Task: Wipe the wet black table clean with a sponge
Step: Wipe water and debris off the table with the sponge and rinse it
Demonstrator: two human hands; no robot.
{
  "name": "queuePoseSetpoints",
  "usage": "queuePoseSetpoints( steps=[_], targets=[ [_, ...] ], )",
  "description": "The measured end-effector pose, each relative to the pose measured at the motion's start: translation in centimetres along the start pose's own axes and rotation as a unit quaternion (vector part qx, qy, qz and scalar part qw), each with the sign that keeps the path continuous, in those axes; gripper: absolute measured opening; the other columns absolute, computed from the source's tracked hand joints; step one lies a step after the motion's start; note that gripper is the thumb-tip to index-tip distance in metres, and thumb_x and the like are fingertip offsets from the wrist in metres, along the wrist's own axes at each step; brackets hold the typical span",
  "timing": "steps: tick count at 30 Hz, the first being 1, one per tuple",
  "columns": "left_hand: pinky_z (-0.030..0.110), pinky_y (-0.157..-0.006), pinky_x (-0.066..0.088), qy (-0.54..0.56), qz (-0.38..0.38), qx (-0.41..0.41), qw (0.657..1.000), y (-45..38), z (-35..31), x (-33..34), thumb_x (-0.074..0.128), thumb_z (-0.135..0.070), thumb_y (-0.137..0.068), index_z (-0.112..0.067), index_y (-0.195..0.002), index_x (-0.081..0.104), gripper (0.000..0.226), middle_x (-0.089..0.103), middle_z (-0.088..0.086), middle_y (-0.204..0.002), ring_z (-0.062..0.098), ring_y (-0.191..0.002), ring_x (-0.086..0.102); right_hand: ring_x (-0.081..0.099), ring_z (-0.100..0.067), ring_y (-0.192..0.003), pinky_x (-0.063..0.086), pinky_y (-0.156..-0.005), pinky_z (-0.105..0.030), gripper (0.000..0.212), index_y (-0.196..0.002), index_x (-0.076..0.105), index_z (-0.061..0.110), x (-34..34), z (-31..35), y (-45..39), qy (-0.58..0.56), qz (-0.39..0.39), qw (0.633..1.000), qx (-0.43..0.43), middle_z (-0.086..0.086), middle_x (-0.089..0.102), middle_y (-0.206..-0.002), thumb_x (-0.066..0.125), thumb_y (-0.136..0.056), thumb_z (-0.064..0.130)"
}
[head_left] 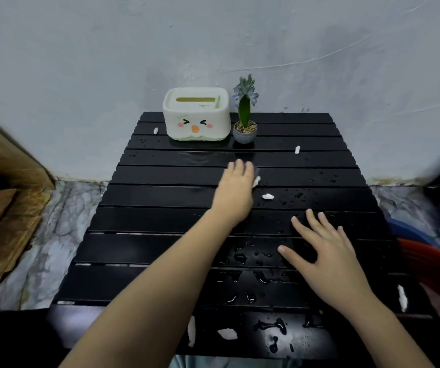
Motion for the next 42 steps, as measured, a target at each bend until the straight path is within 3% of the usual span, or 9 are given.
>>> queuePoseSetpoints(
  steps=[5, 9, 13, 18, 27, 30, 34, 38, 42],
  targets=[
    [0.040, -0.118, 0.025, 0.212, 0.041, 0.059, 0.975, 0.1, -2.9, 1.0, 0.045, 0.005, -0.091, -0.008, -0.147, 0.037, 0.058, 0.035, 0.014, -0.154, 0.028, -0.144, 0.028, -0.002, -0.005, -0.150, -0.006, -0.121, -0.032, 0.074, -0.149, 0.032, 0.040, 0.0, 0.0, 0.1, -0.002, 0.010, 1.000, -0.001, 0.011, 0.011, -0.163, 0.042, -0.084, 0.073],
    [0.032, -0.115, 0.032, 0.351, -0.118, -0.055, 0.927, 2.2, 3.9, -3.7, 0.044, 0.014, -0.085, -0.004, -0.135, 0.053, 0.054, 0.055, 0.012, -0.137, 0.024, -0.130, 0.049, -0.001, -0.003, -0.150, -0.002, -0.122, -0.033, 0.079, -0.149, 0.033, 0.040, -0.7, -0.3, 0.3, -0.026, 0.035, 0.999, 0.001, 0.012, 0.012, -0.163, 0.052, -0.079, 0.073],
    [0.041, -0.103, 0.041, 0.148, -0.214, -0.218, 0.941, 8.7, 15.3, -8.0, 0.042, 0.010, -0.081, -0.009, -0.132, 0.051, 0.055, 0.054, 0.011, -0.135, 0.031, -0.123, 0.051, -0.002, -0.003, -0.150, 0.000, -0.122, -0.034, 0.092, -0.149, 0.031, 0.044, -1.0, -0.5, 1.3, -0.009, 0.075, 0.997, -0.001, 0.017, 0.009, -0.162, 0.053, -0.068, 0.083],
    [0.058, -0.087, 0.043, -0.004, -0.123, -0.314, 0.941, 13.7, 20.0, -6.0, 0.041, 0.011, -0.074, 0.001, -0.123, 0.045, 0.050, 0.048, 0.024, -0.126, 0.046, -0.119, 0.041, -0.002, -0.005, -0.150, 0.000, -0.122, -0.035, 0.098, -0.148, 0.032, 0.044, -0.8, -0.6, 1.3, -0.013, 0.087, 0.996, -0.005, 0.013, 0.008, -0.162, 0.056, -0.061, 0.083],
    [0.033, -0.118, 0.024, 0.184, 0.011, -0.035, 0.982, 7.6, 0.9, -0.9, 0.043, 0.008, -0.084, -0.014, -0.139, 0.050, 0.060, 0.044, 0.008, -0.149, 0.025, -0.143, 0.032, 0.000, -0.009, -0.151, 0.002, -0.123, -0.040, 0.097, -0.149, 0.034, 0.040, -0.7, -0.3, 1.2, -0.018, 0.093, 0.996, 0.000, 0.008, 0.011, -0.163, 0.065, -0.064, 0.076],
    [0.024, -0.107, 0.039, 0.269, 0.048, -0.024, 0.962, 7.0, 0.9, -1.6, 0.043, 0.007, -0.086, -0.015, -0.132, 0.059, 0.054, 0.060, 0.006, -0.135, 0.022, -0.127, 0.053, -0.001, -0.009, -0.151, 0.000, -0.122, -0.039, 0.094, -0.149, 0.034, 0.039, -0.7, -0.4, 1.8, -0.028, 0.083, 0.996, -0.007, 0.007, 0.010, -0.164, 0.061, -0.067, 0.076],
    [0.003, -0.074, 0.047, 0.335, -0.080, -0.158, 0.925, 10.1, 6.9, -5.8, 0.043, 0.013, -0.085, -0.008, -0.130, 0.059, 0.052, 0.062, 0.000, -0.122, 0.017, -0.107, 0.062, -0.005, -0.008, -0.151, -0.003, -0.122, -0.038, 0.094, -0.151, 0.029, 0.039, -0.4, -0.1, 3.6, -0.033, 0.091, 0.995, -0.017, 0.007, 0.007, -0.164, 0.057, -0.070, 0.077],
    [0.043, -0.099, 0.042, 0.112, -0.152, -0.292, 0.937, 18.7, 14.7, -8.0, 0.043, 0.009, -0.082, -0.011, -0.131, 0.053, 0.053, 0.052, 0.012, -0.138, 0.034, -0.125, 0.049, -0.009, -0.009, -0.151, -0.005, -0.122, -0.038, 0.091, -0.153, 0.026, 0.039, 0.0, 0.2, 5.0, -0.016, 0.096, 0.995, -0.028, 0.007, 0.003, -0.165, 0.054, -0.075, 0.076],
    [0.054, -0.107, 0.034, 0.017, -0.130, -0.345, 0.930, 23.3, 15.1, -6.0, 0.044, 0.009, -0.081, 0.000, -0.140, 0.041, 0.060, 0.040, 0.024, -0.146, 0.045, -0.133, 0.035, -0.009, -0.010, -0.151, -0.007, -0.122, -0.038, 0.088, -0.153, 0.025, 0.038, 0.1, 0.2, 5.3, -0.010, 0.097, 0.995, -0.024, 0.006, 0.002, -0.165, 0.055, -0.078, 0.074]
  ],
)
Point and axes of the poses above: each hand's wrist, its own y-axis away from the middle knuckle, its own x-axis out of the palm, z = x × y, the point moved 8 cm from there along -y, towards the middle knuckle
